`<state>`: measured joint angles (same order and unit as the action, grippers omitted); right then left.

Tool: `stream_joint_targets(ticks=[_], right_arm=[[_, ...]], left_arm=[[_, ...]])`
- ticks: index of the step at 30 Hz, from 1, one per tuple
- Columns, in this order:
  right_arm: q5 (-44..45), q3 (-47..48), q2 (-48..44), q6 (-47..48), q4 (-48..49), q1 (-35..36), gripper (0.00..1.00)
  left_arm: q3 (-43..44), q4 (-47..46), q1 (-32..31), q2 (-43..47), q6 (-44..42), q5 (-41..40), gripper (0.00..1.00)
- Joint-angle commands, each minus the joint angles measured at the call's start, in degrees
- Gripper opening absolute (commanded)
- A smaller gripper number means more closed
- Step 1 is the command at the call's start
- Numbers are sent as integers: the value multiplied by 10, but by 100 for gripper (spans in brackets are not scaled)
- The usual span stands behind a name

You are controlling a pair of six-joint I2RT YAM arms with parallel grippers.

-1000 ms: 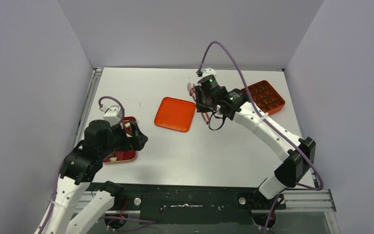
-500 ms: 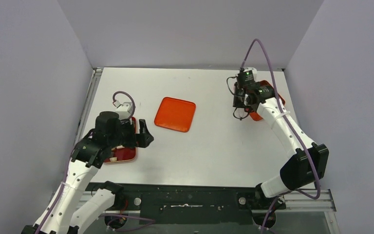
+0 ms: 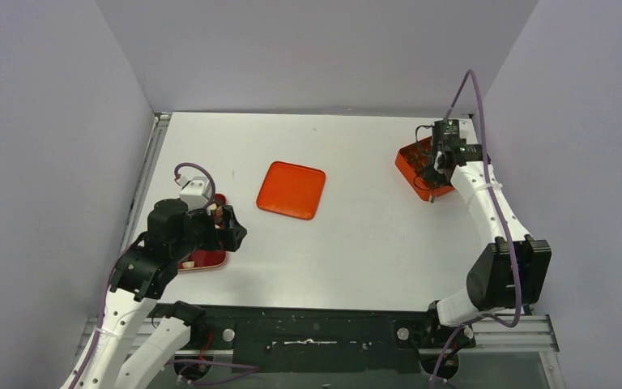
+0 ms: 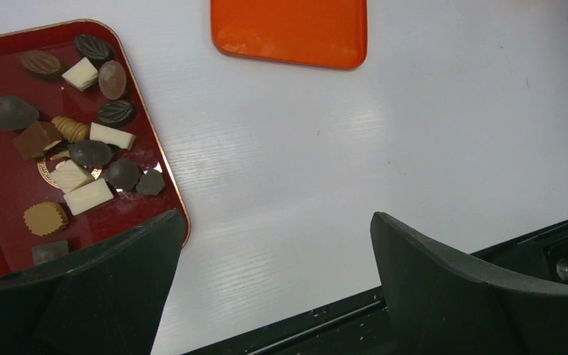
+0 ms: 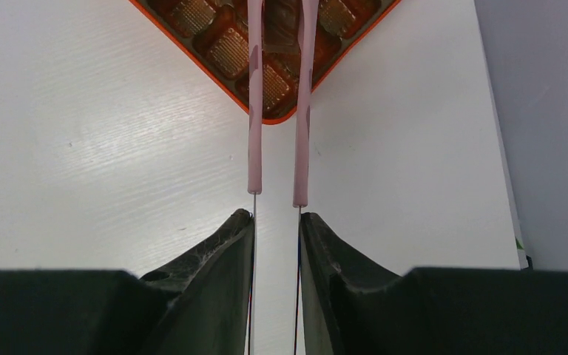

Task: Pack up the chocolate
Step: Place the fake chocolate in the packing box.

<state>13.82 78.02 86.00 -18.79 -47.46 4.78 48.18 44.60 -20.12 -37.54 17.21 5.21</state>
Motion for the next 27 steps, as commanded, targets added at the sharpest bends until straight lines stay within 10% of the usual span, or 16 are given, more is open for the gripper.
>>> stream_joint_targets(ticks=[1, 27], right_arm=[[-12, -12, 9, -9, 19, -4, 26], [2, -61, -34, -21, 15, -5, 36]], left_arm=[[-1, -34, 3, 5, -16, -9, 97], [-7, -34, 3, -1, -3, -3, 97]])
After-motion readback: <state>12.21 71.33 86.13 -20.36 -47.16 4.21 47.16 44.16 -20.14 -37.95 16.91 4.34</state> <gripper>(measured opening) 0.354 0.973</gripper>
